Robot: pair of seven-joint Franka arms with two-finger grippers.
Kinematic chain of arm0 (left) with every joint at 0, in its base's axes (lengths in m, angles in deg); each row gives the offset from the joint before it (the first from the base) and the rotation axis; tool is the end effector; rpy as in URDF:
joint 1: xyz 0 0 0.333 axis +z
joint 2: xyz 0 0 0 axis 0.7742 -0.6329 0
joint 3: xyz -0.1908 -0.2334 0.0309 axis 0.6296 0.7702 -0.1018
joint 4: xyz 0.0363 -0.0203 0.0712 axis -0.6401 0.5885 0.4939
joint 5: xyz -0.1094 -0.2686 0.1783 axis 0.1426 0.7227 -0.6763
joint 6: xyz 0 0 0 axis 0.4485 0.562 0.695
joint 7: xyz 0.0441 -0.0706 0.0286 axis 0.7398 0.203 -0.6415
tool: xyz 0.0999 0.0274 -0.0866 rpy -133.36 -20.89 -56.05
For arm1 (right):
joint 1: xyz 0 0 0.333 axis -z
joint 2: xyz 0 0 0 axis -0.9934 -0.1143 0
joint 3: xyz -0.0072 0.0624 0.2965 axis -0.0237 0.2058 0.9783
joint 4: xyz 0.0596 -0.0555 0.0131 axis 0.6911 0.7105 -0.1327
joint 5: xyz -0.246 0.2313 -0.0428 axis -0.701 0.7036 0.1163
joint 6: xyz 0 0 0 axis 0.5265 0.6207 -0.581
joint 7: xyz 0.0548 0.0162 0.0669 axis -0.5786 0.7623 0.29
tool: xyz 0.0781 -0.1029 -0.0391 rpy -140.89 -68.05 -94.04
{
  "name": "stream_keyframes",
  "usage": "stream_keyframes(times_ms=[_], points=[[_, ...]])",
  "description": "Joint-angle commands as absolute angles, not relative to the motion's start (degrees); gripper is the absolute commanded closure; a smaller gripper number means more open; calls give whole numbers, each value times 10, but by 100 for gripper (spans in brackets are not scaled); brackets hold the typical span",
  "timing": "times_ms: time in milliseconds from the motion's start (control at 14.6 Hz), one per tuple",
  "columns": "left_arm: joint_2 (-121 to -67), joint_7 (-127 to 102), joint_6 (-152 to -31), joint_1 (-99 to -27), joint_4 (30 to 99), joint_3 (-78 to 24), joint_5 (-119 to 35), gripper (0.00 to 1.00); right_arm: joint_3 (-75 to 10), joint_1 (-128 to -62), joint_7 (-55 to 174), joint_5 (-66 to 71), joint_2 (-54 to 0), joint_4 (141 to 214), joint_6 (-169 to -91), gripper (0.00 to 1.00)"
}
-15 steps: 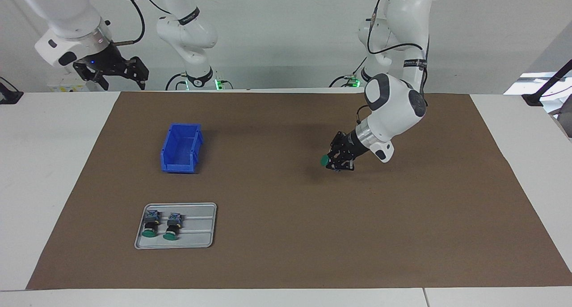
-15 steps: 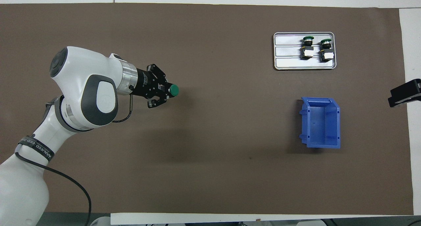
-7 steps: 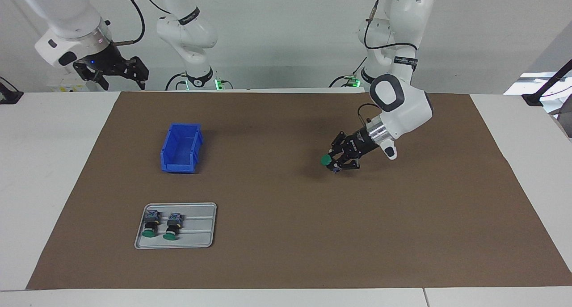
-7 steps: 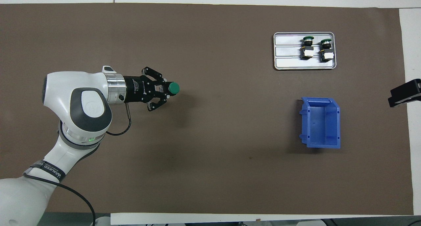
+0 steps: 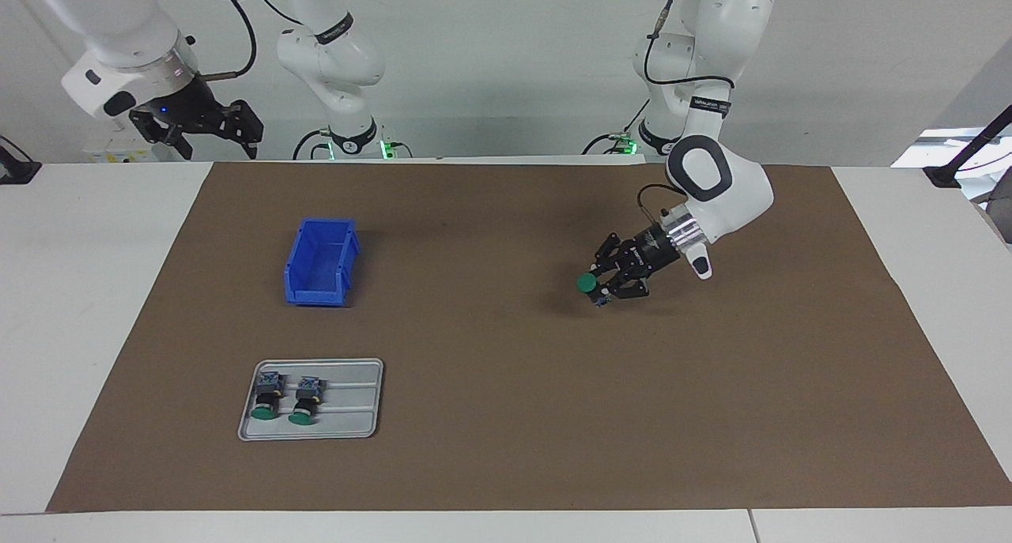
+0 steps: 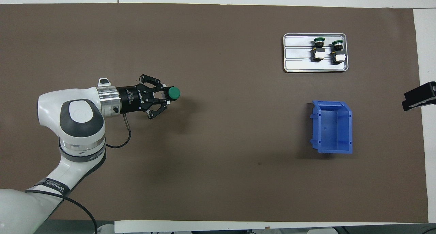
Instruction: Place and press button with both arms
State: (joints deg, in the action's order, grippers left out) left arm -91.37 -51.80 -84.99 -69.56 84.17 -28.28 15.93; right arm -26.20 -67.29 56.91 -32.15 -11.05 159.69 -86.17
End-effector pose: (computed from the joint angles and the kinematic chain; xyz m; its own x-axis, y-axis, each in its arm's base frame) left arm 0.4680 -0.2179 0.3298 -0.0614 0.5323 -0.8443 0.9911 0.1323 0.0113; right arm 0.4582 -0.0298 0.6004 0.9793 0.0282 -0.2006 0.0401 -0.9977 0.0556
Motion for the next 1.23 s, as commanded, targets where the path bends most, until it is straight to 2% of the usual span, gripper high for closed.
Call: stream_keyframes(times_ms=[0,479,1163], points=[[-936,-456,-818,-678,847,-280,216,98,-260,-666,582,-314,-96,1615,-867,1],[-973,-412,-792,-677,844,-281,305,99,-260,-666,582,-313,-96,1615,-867,1],[-991,-357,-787,-688,855,-279,368,99,-260,-666,582,-314,-96,1615,-868,1]])
